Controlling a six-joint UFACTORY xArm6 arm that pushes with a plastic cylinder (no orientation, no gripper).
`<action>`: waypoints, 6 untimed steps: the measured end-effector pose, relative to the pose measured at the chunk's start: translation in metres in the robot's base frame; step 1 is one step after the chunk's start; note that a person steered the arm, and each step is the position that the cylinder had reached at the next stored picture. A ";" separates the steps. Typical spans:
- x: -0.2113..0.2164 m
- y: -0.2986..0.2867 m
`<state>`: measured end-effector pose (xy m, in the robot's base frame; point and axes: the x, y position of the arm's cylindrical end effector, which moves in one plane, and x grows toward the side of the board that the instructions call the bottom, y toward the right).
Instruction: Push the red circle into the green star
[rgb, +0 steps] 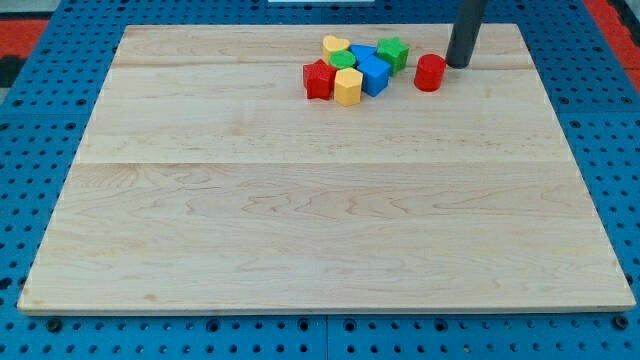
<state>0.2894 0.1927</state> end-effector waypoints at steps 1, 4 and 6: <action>0.042 0.032; 0.040 -0.018; 0.004 -0.058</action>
